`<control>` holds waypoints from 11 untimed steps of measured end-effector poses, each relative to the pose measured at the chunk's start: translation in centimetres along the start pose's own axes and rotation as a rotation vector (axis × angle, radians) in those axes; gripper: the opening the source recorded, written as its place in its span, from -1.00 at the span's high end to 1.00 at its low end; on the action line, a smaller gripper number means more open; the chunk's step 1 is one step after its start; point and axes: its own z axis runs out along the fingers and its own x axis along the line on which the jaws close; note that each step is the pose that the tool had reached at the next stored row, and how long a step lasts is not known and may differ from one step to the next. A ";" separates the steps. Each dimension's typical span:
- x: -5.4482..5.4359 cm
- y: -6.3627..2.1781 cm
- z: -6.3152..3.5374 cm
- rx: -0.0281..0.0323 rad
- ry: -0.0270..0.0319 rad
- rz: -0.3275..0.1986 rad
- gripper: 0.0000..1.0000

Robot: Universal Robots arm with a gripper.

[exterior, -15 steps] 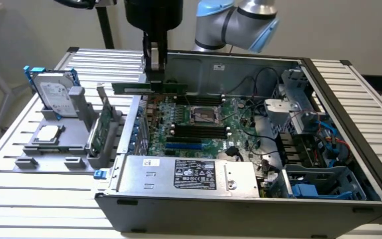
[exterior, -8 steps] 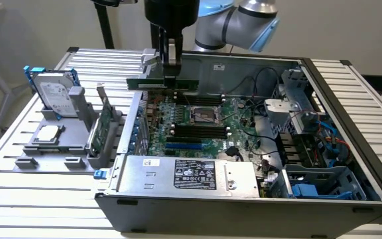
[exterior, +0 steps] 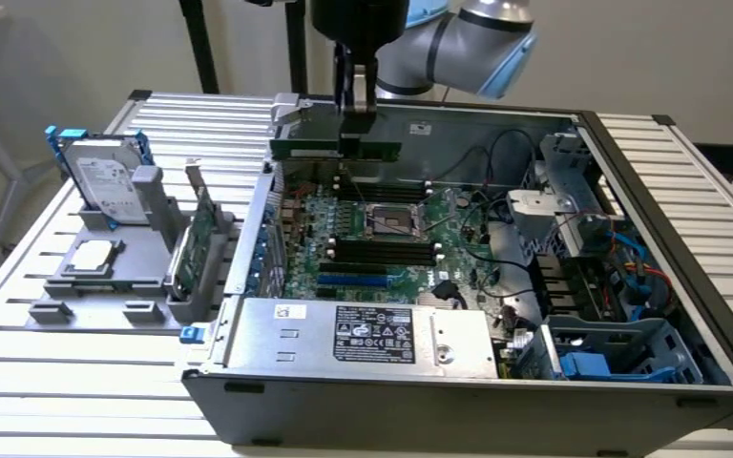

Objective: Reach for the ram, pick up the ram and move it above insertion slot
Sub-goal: 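Pick up the ram and move it above insertion slot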

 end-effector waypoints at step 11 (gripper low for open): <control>-2.3 -3.43 0.47 0.0000 0.0000 0.000 0.74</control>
